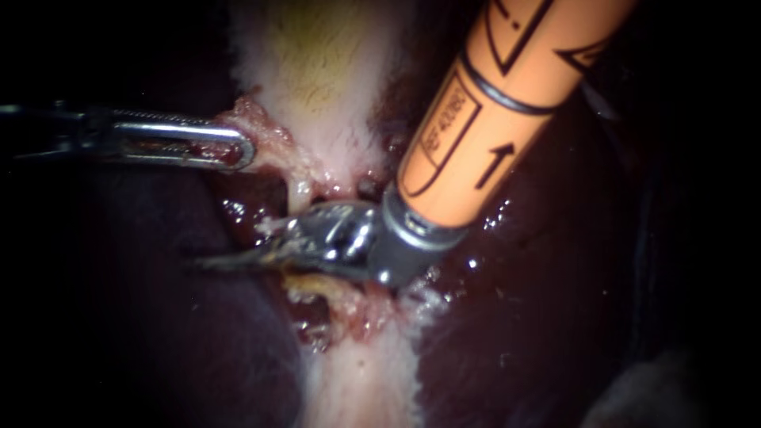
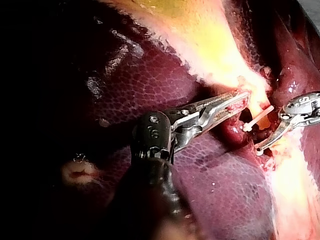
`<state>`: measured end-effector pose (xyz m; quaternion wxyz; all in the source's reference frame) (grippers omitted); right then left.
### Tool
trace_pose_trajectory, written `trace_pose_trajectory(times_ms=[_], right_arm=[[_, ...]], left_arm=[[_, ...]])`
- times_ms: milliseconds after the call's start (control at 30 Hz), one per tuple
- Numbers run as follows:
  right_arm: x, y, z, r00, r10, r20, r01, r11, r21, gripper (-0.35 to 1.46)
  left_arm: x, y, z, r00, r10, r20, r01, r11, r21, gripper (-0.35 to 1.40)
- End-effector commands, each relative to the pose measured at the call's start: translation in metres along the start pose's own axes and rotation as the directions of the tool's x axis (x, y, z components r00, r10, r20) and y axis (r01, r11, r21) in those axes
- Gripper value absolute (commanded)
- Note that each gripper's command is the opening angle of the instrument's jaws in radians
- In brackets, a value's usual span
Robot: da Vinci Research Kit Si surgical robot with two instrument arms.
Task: Go to the cutting position left tube
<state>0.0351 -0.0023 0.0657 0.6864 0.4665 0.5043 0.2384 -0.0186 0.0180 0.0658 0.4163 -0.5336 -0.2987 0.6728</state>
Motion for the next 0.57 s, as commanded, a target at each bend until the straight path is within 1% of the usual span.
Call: trace_pose_trajectory(times_ms=[33, 100, 167, 567], right_arm=[[-0.0004, 0.0004, 0.0000, 1.000, -0.001, -0.001, 0.001, 1.000, 0.000, -0.35], [-0.0009, 0.0011, 0.0000, 1.000, 0.013, -0.009, -0.013, 1.000, 0.005, -0.35], [-0.0010, 0.0014, -0.0001, 1.000, 0.018, -0.012, -0.018, 1.000, 0.006, -0.35], [-0.0009, 0.0009, 0.0000, 1.000, 0.025, -0.013, -0.025, 1.000, 0.009, -0.35]], left_arm=[[0.0000, 0.0000, 0.0000, 1.0000, 0.000, 0.000, 0.000, 1.000, 0.001, -0.35], [0.0000, 0.0000, 0.0000, 1.0000, 0.000, 0.000, 0.000, 1.000, 0.001, -0.35], [0.0000, 0.0000, 0.0000, 1.0000, 0.000, 0.000, 0.000, 1.000, 0.001, -0.35], [0.0000, 0.0000, 0.0000, 1.0000, 0.000, 0.000, 0.000, 1.000, 0.001, -0.35]])
